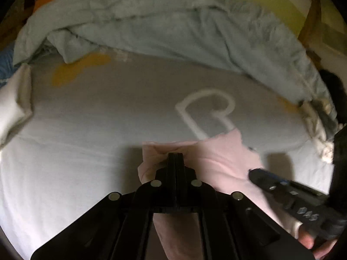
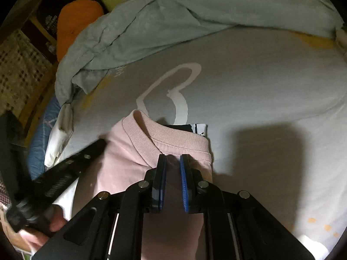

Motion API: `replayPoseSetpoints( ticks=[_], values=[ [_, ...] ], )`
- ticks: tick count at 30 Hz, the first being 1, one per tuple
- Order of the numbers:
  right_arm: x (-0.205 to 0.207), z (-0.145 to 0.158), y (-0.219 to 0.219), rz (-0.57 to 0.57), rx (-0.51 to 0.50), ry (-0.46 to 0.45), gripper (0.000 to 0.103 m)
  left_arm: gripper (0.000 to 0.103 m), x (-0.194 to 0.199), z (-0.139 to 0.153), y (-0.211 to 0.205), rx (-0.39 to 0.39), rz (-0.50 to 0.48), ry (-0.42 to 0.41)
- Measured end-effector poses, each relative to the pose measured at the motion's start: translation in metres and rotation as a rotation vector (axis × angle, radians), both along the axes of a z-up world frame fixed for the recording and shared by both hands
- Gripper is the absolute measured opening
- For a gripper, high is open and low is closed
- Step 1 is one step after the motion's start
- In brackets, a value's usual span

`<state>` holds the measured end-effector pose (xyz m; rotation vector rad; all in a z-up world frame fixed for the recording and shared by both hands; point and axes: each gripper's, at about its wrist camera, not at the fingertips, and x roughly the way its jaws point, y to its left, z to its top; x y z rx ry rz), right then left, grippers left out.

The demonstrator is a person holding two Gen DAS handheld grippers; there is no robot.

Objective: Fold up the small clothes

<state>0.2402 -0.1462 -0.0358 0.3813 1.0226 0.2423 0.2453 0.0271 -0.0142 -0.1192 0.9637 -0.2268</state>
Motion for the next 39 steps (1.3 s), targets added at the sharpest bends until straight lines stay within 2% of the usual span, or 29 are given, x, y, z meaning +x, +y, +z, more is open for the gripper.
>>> replayPoseSetpoints(
  ticks=[3, 7, 8, 10, 11, 12, 13, 14, 15, 16, 17, 19, 20, 21, 23, 25, 27, 31, 33, 34, 35, 36, 37, 38, 39],
  values=[
    [-0.003, 0.001, 0.0, 0.016, -0.005, -0.018, 0.013, 0.0, -0.003, 0.003, 0.001, -0.002, -0.009, -0.009],
    [-0.02, 0.014, -0.011, 0.02, 0.051, -0.075, 0.013, 0.001, -0.019, 0.022, 0.005, -0.014, -0.015, -0.04],
    [-0.029, 0.019, -0.015, 0.016, 0.059, -0.096, 0.016, 0.004, -0.027, 0.027, 0.006, -0.023, -0.021, -0.049],
    [-0.04, 0.028, -0.02, -0.001, 0.05, -0.116, 0.033, 0.011, -0.042, 0.035, 0.005, -0.014, -0.025, -0.071],
    [-0.047, 0.032, -0.023, -0.013, 0.038, -0.126, 0.046, 0.014, -0.051, 0.036, 0.003, 0.003, -0.021, -0.077],
    [-0.054, 0.035, -0.026, -0.017, 0.03, -0.14, 0.053, 0.017, -0.057, 0.037, 0.002, 0.006, -0.018, -0.076],
    [-0.059, 0.038, -0.029, -0.014, 0.031, -0.15, 0.054, 0.02, -0.064, 0.037, 0.001, -0.001, -0.017, -0.074],
    [-0.064, 0.039, -0.032, -0.011, 0.034, -0.153, 0.056, 0.031, -0.068, 0.036, 0.001, -0.01, -0.013, -0.072],
    [-0.068, 0.039, -0.035, -0.009, 0.042, -0.147, 0.059, 0.049, -0.074, 0.034, 0.003, -0.018, 0.016, -0.072],
    [-0.069, 0.038, -0.038, -0.009, 0.054, -0.136, 0.059, 0.057, -0.079, 0.034, 0.005, -0.031, 0.052, -0.08],
    [-0.07, 0.034, -0.041, -0.012, 0.071, -0.12, 0.059, 0.062, -0.085, 0.033, 0.01, -0.073, 0.089, -0.094],
    [-0.071, 0.025, -0.05, -0.04, 0.116, -0.077, 0.061, 0.063, -0.094, 0.027, 0.018, -0.188, 0.105, -0.084],
    [-0.071, 0.019, -0.055, -0.071, 0.133, -0.056, 0.068, 0.067, -0.095, 0.023, 0.02, -0.225, 0.105, -0.064],
    [-0.072, 0.014, -0.061, -0.11, 0.156, -0.038, 0.071, 0.073, -0.095, 0.018, 0.022, -0.261, 0.105, -0.04],
    [-0.074, 0.002, -0.071, -0.144, 0.25, -0.015, 0.071, 0.078, -0.093, 0.006, 0.024, -0.312, 0.113, 0.014],
    [-0.073, -0.006, -0.076, -0.132, 0.338, -0.001, 0.071, 0.078, -0.087, -0.009, 0.027, -0.375, 0.118, 0.082],
    [-0.07, -0.011, -0.074, -0.077, 0.4, 0.002, 0.071, 0.081, -0.086, -0.018, 0.03, -0.447, 0.116, 0.105],
    [-0.063, -0.019, -0.063, -0.01, 0.461, -0.001, 0.071, 0.08, -0.085, -0.021, 0.033, -0.523, 0.087, 0.099],
    [-0.059, -0.021, -0.055, 0.005, 0.463, 0.001, 0.071, 0.078, -0.083, -0.023, 0.032, -0.533, 0.071, 0.104],
    [-0.056, -0.021, -0.049, 0.021, 0.449, 0.005, 0.07, 0.072, -0.083, -0.023, 0.032, -0.535, 0.06, 0.103],
    [-0.052, -0.02, -0.041, 0.044, 0.434, 0.007, 0.065, 0.051, -0.081, -0.025, 0.03, -0.549, 0.039, 0.11],
    [-0.047, -0.02, -0.032, 0.064, 0.415, 0.016, 0.061, 0.038, -0.078, -0.028, 0.029, -0.58, 0.019, 0.121],
    [-0.044, -0.019, -0.027, 0.064, 0.388, 0.02, 0.056, 0.034, -0.078, -0.029, 0.031, -0.597, 0.017, 0.115],
    [-0.043, -0.019, -0.025, 0.056, 0.374, 0.017, 0.044, 0.025, -0.079, -0.03, 0.032, -0.604, 0.015, 0.101],
    [-0.044, -0.016, -0.025, 0.051, 0.367, 0.012, 0.031, 0.021, -0.081, -0.027, 0.033, -0.6, 0.022, 0.086]
  ],
)
